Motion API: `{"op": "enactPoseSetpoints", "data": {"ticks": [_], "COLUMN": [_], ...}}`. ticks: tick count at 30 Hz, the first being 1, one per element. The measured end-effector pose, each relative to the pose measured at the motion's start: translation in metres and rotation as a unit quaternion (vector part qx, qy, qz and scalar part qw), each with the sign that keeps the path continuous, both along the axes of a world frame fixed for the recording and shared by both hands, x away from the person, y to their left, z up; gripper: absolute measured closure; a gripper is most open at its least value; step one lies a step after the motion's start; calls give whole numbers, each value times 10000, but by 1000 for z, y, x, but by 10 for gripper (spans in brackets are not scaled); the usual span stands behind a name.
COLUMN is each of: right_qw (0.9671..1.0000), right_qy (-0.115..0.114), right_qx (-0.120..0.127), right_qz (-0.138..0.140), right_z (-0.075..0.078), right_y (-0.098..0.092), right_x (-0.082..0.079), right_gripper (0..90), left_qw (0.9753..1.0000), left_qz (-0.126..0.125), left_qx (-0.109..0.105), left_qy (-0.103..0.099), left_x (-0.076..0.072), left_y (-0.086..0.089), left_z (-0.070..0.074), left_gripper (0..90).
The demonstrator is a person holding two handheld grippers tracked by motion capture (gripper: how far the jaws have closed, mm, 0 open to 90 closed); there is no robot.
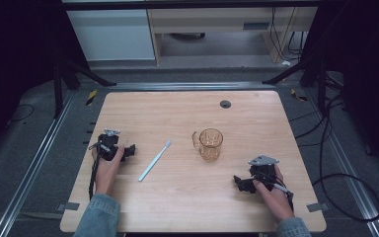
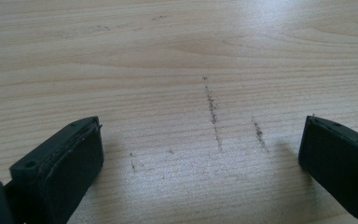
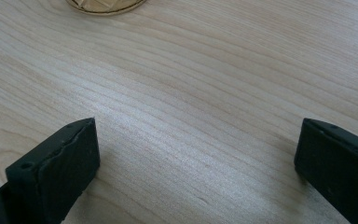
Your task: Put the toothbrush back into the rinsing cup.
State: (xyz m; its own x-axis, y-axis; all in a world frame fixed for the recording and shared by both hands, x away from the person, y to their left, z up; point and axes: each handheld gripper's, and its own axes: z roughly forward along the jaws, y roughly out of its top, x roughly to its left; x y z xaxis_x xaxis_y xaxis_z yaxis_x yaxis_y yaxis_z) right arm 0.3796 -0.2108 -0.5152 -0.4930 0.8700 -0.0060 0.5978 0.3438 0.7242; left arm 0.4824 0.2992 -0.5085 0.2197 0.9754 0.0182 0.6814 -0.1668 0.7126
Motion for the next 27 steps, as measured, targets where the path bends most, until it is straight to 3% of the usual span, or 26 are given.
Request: {"op": "enactPoseSetpoints", "data": {"ticks": [11,15,23,24,27], "right_qw": [10000,10000,10000,10000,10000], "right_qy": [2,0,0,-8,-1], "right_qx": [3,0,-5,-2,5], "right_qz": [-1,0,-2,23,11], "right_z": [0,0,0,0,0], "right_y": [0,0,0,0,0], "right_x": [0,0,0,1,1], "right_gripper": [4,4,4,3,4], "left_qw": [10000,9999,9993,9989,9983], "left_qz": [-60,-90,-367,-465,-568], "left_qx": [-3,24,-15,37,135], "left_qy": [6,72,-43,-45,14], "left_x": [0,-4,-25,-28,-31], "left_y": [1,3,-7,-11,-15], "left_z": [0,5,33,42,51], "left_gripper": [0,47,49,47,41]}}
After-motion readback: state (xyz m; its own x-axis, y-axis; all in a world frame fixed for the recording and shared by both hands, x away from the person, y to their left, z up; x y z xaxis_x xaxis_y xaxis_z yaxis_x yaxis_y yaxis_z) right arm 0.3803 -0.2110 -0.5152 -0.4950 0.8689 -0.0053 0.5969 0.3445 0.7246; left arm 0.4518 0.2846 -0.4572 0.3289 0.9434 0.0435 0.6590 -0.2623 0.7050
